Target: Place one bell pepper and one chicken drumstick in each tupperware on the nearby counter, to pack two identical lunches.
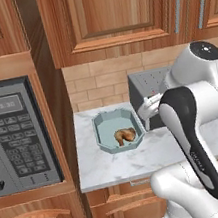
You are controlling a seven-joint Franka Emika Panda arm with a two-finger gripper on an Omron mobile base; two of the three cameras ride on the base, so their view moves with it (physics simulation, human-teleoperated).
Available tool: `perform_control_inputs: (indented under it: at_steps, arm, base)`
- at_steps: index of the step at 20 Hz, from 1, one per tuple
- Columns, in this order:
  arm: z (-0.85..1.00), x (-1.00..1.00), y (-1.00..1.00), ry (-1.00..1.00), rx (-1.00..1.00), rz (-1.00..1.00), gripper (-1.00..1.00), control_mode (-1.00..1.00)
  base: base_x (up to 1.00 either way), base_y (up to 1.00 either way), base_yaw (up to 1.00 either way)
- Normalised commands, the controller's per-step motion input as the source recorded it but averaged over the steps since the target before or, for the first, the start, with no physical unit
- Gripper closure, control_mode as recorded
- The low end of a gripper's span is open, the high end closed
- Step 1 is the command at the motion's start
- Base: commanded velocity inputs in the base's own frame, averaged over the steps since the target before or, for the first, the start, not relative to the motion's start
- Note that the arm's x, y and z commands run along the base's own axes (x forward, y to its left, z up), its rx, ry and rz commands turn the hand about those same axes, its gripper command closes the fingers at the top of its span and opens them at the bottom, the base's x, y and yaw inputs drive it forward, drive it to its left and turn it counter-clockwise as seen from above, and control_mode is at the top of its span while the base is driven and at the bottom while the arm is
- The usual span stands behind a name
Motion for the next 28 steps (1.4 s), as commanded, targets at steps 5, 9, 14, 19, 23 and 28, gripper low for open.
perform_control_inputs:
  at_steps: [5,9,14,19,23,28]
  arm:
    - [-0.3,0.24,0.0,0.0,0.0,0.0,1.0,-1.0]
    - [-0.29,0.36,0.0,0.0,0.0,0.0,1.0,-1.0]
    - [-0.21,0.55,0.01,0.16,0.0,0.0,1.0,-1.0]
    - [-0.26,0.67,0.07,0.18,0.0,0.0,1.0,-1.0]
    - [-0.27,0.64,0.26,0.11,0.0,0.0,1.0,-1.0]
    - [-0.47,0.55,0.18,0.03,-0.02,0.0,1.0,-1.0]
  base:
    - [0.0,0.0,0.0]
    - [0.0,0.0,0.0]
    - [0.0,0.0,0.0]
    - [0.0,0.0,0.0]
    - [0.0,0.0,0.0]
    - [0.0,0.0,0.0]
